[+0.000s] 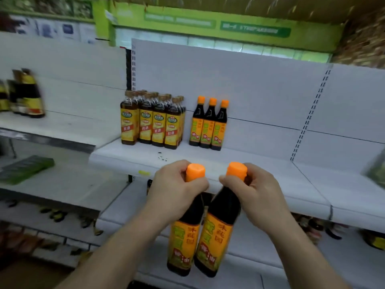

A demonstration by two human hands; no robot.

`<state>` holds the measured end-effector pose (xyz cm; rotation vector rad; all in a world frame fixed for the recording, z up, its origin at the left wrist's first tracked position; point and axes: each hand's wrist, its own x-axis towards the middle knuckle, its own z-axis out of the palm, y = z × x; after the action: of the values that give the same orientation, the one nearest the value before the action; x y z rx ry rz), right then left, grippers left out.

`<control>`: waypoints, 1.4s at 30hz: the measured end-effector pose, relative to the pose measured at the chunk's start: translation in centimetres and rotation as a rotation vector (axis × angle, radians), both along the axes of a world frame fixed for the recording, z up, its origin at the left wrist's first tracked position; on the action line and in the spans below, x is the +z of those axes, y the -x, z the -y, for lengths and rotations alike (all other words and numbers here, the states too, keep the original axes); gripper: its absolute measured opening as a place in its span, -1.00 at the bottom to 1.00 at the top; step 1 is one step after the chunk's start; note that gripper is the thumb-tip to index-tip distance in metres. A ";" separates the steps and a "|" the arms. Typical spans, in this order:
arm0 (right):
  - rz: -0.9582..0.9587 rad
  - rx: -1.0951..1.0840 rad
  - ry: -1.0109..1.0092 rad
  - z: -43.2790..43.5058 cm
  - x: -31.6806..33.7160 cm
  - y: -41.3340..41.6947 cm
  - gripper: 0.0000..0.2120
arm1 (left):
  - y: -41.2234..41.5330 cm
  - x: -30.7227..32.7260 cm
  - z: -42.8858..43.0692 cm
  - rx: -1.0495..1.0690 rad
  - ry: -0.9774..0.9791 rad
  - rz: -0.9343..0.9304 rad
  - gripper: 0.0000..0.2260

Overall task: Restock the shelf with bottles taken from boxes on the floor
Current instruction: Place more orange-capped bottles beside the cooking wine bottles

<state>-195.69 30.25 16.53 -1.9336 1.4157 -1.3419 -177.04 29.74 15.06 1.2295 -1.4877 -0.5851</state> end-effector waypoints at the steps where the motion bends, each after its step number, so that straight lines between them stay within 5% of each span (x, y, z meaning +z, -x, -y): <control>1: 0.015 0.023 0.005 0.8 0.1 -0.1 -0.63 | 0.0 0.3 0.4 0.012 0.008 0.004 -0.74; 18: 0.064 0.324 0.134 14.9 6.6 5.5 -0.60 | 6.3 6.9 9.3 0.116 0.150 0.057 -0.64; 42: 0.051 0.166 0.141 25.3 9.6 4.9 -0.67 | 6.2 10.1 23.2 -0.001 0.255 -0.031 -0.69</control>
<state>-200.64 4.91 26.11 -2.0404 1.1371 -1.4342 -183.19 6.57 25.17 1.0175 -1.4858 -0.3989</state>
